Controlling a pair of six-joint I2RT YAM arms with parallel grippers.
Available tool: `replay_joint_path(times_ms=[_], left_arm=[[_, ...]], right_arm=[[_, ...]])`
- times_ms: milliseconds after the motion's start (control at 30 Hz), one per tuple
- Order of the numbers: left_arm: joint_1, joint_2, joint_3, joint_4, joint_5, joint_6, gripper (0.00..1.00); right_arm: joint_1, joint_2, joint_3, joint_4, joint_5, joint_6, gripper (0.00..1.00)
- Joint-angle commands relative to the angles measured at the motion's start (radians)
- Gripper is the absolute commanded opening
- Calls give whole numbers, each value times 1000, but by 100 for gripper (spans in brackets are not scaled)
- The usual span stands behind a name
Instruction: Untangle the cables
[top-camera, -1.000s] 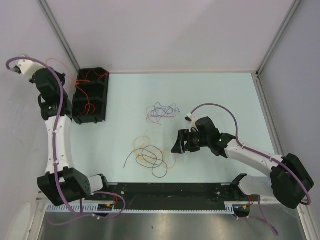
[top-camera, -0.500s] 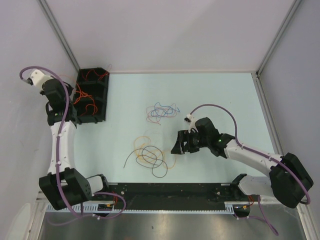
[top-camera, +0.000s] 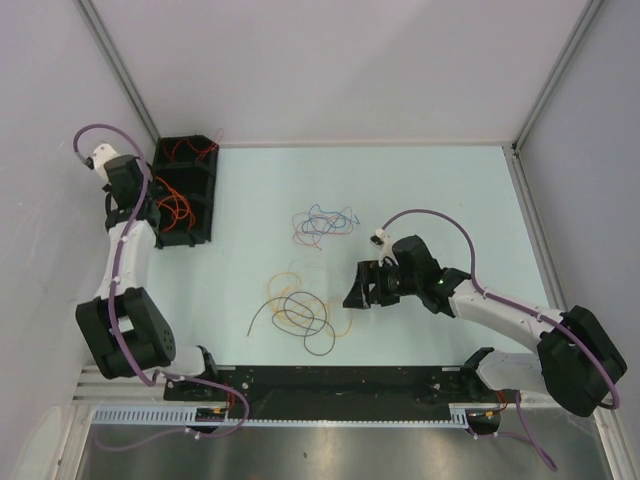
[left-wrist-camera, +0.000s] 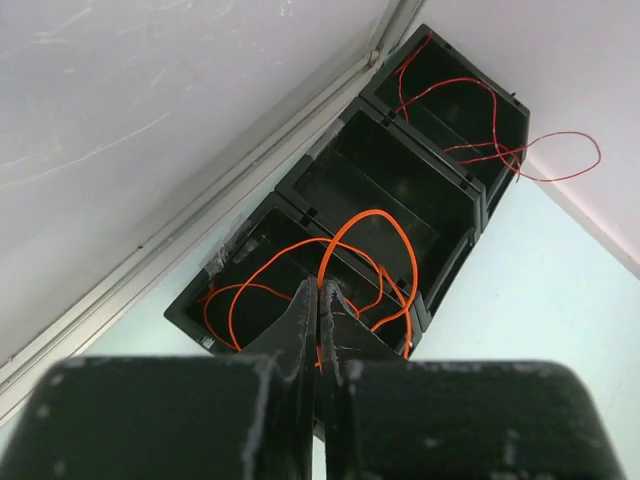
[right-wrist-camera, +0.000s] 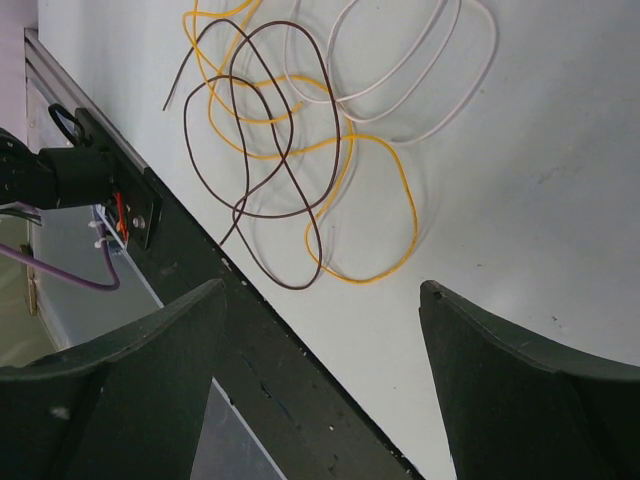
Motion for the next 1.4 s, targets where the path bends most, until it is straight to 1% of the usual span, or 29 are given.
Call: replay_joint_path(times_ms=[0, 100, 200, 333, 467, 567, 733, 833, 867, 900, 933, 967, 1000, 1033, 1067, 1100, 1133, 1167, 1233, 1267, 1333, 1367], left_arm=[[0, 48, 64, 22, 34, 48, 0], [0, 98, 84, 44, 70, 85, 0], [2, 157, 111, 54, 68, 116, 0], [20, 213, 131, 64, 65, 120, 0], [23, 249, 99, 114, 67, 139, 0], [31, 271, 56, 206, 80, 171, 0], [62, 299, 33, 263, 146, 186, 0], [68, 326, 42, 248, 154, 192, 0], [68, 323, 22, 255, 146, 194, 0], [68, 313, 6, 274, 143, 196, 4], [69, 287, -10, 300, 137, 199, 21], [68, 265, -22, 307, 114, 199, 34], [68, 244, -27, 308, 105, 199, 42], [66, 189, -34, 312, 91, 190, 51], [66, 152, -47, 324, 77, 180, 57], [66, 113, -91, 349, 65, 171, 65], [66, 70, -109, 387, 65, 162, 76], [65, 12, -113, 384, 62, 150, 79], [59, -31, -91, 326, 60, 113, 83], [36, -75, -75, 312, 60, 107, 83], [-7, -115, -58, 266, 39, 111, 84], [-62, -152, -36, 248, 25, 114, 85]], right_arm=[[-11, -10, -6, 53, -25, -15, 82], [-17, -5, -8, 54, -32, -18, 82], [-23, -4, -8, 51, -36, -26, 82], [-35, -4, -9, 46, -41, -30, 83], [-40, 7, -11, 60, -50, -27, 83], [-41, 16, -11, 72, -61, -23, 82], [-41, 4, -9, 51, -56, -32, 82], [-44, -4, -11, 39, -55, -36, 83], [-46, -8, -11, 36, -56, -35, 83], [-46, -10, -11, 36, -56, -33, 83], [-46, -13, -11, 33, -56, -32, 83], [-46, -17, -9, 31, -55, -32, 83], [-46, -22, -11, 30, -52, -30, 83], [-46, -24, -11, 31, -50, -27, 83], [-46, -30, -11, 30, -50, -24, 83], [-46, -31, -11, 31, -49, -21, 83], [-46, -33, -9, 34, -50, -20, 83], [-46, -36, -11, 39, -50, -15, 83], [-46, -34, -11, 48, -50, -10, 83], [-44, -34, -11, 53, -55, -4, 83], [-44, -28, -11, 66, -59, 2, 83], [-44, -28, -9, 69, -62, 6, 83]])
